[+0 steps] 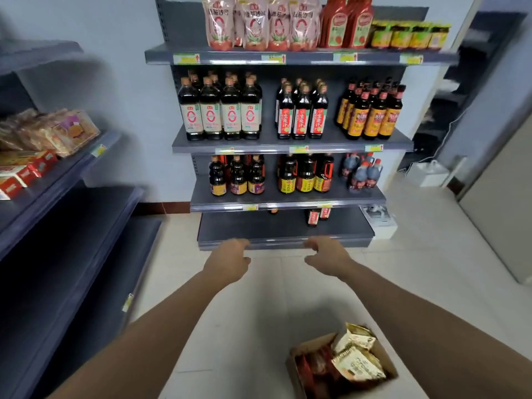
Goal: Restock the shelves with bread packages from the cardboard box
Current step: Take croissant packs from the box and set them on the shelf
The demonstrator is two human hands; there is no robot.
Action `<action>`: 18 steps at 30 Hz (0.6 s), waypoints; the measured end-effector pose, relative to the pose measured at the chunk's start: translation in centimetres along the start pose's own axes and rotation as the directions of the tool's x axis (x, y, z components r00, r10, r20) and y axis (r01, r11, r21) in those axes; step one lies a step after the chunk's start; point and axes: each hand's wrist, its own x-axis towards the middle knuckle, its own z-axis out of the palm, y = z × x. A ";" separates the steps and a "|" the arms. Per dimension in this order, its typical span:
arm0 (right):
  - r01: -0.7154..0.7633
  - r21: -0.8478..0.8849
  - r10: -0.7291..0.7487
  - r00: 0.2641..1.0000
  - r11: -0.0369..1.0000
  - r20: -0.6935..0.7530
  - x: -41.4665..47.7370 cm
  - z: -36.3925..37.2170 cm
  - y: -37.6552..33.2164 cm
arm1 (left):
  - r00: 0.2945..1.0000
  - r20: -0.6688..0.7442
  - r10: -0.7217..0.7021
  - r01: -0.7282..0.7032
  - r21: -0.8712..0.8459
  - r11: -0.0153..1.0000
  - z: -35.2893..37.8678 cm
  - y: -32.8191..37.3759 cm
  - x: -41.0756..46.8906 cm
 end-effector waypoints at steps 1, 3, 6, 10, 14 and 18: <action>-0.015 -0.005 0.015 1.000 1.000 0.005 0.1 -0.2 1.5 | 1.000 0.013 0.003 -0.003 -0.004 1.000 1.2 0.9 0.6; -0.045 -0.002 0.045 0.999 0.999 0.022 0.5 -0.5 4.6 | 0.999 0.053 0.009 -0.008 -0.005 1.000 3.7 2.8 1.6; -0.085 0.017 0.084 0.996 0.996 0.042 1.4 -1.1 9.3 | 0.995 0.102 0.003 -0.001 -0.016 1.000 7.4 5.5 3.4; -0.142 0.049 0.137 0.986 0.989 0.099 2.4 -1.1 15.8 | 0.985 0.174 0.002 0.003 -0.031 1.000 12.9 9.0 5.3; -0.198 0.044 0.190 0.972 0.979 0.140 3.3 -0.2 21.7 | 0.964 0.265 -0.005 0.015 -0.035 0.999 18.0 11.5 6.6; -0.314 0.058 0.297 0.933 0.948 0.205 4.1 1.2 27.6 | 0.923 0.385 0.005 0.000 -0.013 1.000 23.8 13.7 8.6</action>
